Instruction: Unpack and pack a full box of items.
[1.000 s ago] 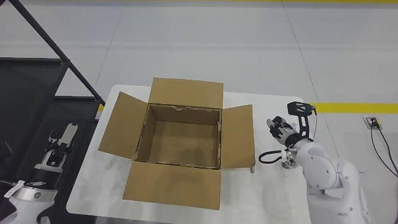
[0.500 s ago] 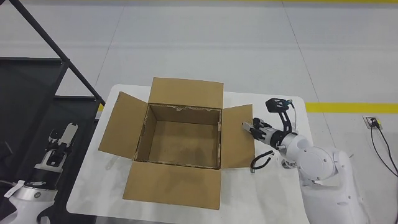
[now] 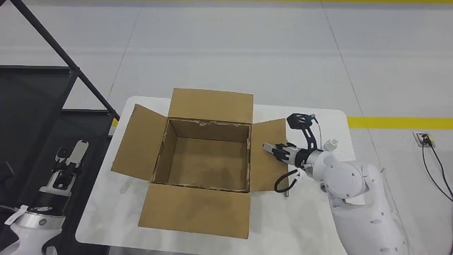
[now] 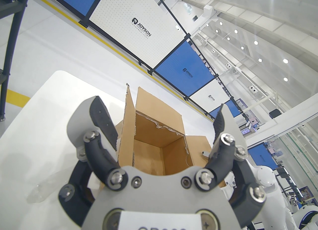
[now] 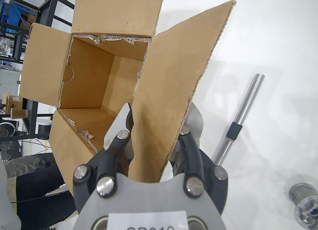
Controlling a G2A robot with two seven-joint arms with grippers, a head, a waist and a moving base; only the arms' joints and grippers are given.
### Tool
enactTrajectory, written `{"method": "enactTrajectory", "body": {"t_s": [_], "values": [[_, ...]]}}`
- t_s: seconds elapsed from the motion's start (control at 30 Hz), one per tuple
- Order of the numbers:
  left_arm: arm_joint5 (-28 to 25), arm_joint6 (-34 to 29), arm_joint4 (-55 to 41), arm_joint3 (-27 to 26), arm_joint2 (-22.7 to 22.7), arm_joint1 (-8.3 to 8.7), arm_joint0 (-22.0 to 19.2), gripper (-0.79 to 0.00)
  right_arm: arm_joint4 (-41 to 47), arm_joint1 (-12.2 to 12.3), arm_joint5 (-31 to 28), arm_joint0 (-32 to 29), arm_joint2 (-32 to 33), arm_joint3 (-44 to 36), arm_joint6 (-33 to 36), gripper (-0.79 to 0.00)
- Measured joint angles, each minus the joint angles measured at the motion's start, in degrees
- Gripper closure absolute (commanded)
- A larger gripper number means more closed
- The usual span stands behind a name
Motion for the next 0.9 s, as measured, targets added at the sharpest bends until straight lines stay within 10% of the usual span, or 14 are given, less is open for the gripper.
{"method": "enactTrajectory", "body": {"t_s": [0.27,0.33,0.9], "values": [[0.0,0.0,0.0,0.0,0.0,0.00,0.0,-0.785,-0.2,0.3,0.9,-1.0,-1.7,-1.3,-2.0,-0.369],[0.0,0.0,0.0,0.0,0.0,0.00,0.0,-0.785,-0.1,0.4,0.8,-1.3,-2.0,-1.7,-2.6,-0.785],[0.0,0.0,0.0,0.0,0.0,0.00,0.0,-0.785,-13.9,2.8,7.1,-17.0,7.9,-20.5,-6.2,-0.785]]}}
